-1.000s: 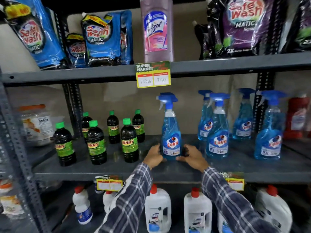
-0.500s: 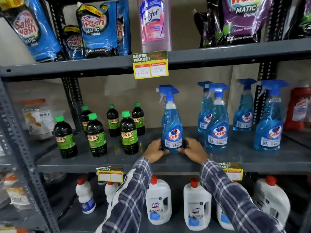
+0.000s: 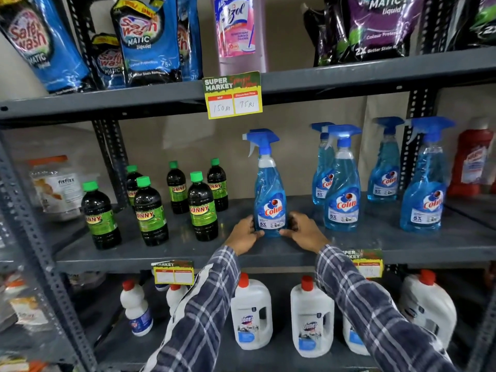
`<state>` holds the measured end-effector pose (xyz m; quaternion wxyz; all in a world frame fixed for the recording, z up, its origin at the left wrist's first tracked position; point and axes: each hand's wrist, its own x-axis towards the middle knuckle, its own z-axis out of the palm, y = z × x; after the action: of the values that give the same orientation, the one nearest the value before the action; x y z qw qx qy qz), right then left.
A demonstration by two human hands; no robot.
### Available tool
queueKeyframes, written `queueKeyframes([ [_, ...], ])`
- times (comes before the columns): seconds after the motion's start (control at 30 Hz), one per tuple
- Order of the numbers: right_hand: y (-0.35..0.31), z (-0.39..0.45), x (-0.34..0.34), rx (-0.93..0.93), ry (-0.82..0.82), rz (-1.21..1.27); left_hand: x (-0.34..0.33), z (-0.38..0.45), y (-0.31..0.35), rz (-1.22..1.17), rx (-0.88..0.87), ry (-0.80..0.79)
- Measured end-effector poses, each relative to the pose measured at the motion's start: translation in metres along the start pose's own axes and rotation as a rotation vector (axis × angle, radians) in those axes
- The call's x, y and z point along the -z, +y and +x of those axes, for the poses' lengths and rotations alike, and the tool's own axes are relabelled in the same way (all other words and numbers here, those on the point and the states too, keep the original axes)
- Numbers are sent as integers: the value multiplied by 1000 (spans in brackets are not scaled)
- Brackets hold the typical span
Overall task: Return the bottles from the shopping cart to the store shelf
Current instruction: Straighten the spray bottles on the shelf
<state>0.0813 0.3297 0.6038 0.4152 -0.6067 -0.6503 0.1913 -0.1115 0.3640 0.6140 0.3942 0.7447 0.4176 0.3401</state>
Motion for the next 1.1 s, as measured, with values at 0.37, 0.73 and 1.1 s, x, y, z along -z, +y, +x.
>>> queueKeyframes([
  [0.37, -4, -39, 46, 109, 104, 75, -8, -31, -3, 51, -242, 603],
  [0.73, 69, -32, 147, -50, 359, 252, -146, 31, 87, -166, -336, 142],
  [1.1, 98, -21, 149, -31, 19, 226, -160, 54, 77, -85, -60, 92],
])
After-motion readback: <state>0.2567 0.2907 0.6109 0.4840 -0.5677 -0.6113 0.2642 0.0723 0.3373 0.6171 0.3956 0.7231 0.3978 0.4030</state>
